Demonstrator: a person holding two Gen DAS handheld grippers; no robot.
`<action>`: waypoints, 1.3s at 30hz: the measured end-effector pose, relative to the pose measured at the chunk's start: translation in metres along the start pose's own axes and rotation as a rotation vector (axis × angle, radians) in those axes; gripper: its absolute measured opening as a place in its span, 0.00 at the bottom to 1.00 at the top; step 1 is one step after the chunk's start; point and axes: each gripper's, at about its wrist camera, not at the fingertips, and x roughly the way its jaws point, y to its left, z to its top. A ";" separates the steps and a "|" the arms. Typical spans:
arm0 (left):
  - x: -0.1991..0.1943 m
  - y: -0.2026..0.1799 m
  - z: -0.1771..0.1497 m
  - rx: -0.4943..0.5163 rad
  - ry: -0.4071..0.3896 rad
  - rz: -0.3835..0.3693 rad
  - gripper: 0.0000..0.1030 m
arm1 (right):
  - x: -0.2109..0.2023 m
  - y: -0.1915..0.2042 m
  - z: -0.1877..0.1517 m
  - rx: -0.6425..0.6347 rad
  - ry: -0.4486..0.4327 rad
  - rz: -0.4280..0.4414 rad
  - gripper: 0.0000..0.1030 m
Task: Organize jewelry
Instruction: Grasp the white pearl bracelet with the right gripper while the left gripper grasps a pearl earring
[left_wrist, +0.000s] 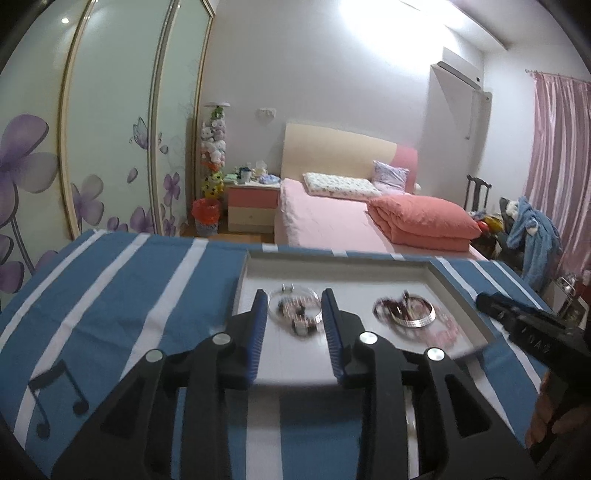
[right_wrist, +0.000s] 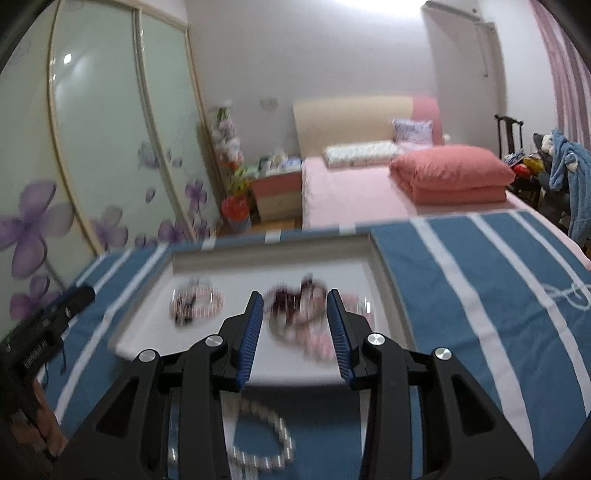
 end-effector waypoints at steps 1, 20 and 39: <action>-0.003 0.000 -0.004 0.001 0.011 -0.008 0.34 | 0.001 0.000 -0.006 -0.010 0.030 0.008 0.36; -0.017 -0.022 -0.068 0.080 0.245 -0.145 0.58 | 0.030 0.017 -0.067 -0.160 0.322 -0.014 0.25; 0.015 -0.063 -0.093 0.187 0.418 -0.160 0.45 | 0.030 -0.020 -0.058 -0.073 0.297 -0.150 0.10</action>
